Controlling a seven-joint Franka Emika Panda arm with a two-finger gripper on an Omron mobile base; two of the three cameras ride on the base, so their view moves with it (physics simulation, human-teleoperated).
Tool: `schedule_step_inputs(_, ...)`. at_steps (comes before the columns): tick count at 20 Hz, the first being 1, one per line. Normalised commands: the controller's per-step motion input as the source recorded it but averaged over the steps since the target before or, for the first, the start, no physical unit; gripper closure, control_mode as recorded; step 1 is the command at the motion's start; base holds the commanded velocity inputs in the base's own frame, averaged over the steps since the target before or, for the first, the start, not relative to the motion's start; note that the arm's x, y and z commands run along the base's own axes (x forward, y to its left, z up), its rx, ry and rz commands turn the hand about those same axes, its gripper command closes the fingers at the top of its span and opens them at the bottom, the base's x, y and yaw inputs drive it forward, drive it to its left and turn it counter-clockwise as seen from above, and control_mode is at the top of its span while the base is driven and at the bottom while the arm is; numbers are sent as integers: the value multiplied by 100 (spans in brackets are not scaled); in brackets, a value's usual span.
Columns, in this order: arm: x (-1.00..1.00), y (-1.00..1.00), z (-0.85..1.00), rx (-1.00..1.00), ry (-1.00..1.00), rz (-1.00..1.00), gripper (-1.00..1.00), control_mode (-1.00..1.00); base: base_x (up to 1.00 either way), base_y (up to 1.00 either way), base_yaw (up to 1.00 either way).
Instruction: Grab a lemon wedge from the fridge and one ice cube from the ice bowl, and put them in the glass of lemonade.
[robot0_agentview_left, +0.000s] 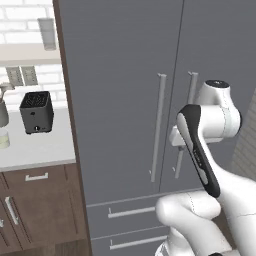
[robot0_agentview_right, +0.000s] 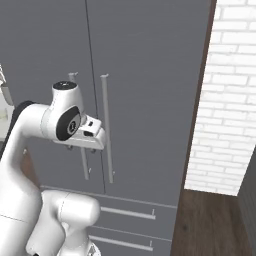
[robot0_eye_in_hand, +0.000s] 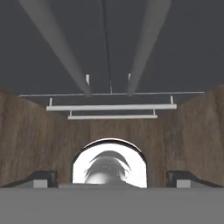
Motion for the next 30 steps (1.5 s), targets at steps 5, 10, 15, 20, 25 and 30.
schedule_step_inputs(5, 0, 0, 0, 0, 0, 0, -100, 100, -58, 17, 3)
schedule_step_inputs(10, 0, 0, 0, 0, 0, 0, -100, 100, -34, 58, 2)
schedule_step_inputs(15, 0, 0, 0, 0, 0, 0, -100, 100, 0, 99, 0)
schedule_step_inputs(20, 0, 0, 0, 0, 0, 0, -100, 100, 21, 100, 0)
schedule_step_inputs(25, 0, 0, 0, 0, 0, 0, -100, 100, 35, 100, 0)
schedule_step_inputs(30, 0, 0, 0, 0, 0, 0, -100, 100, 55, 100, 0)
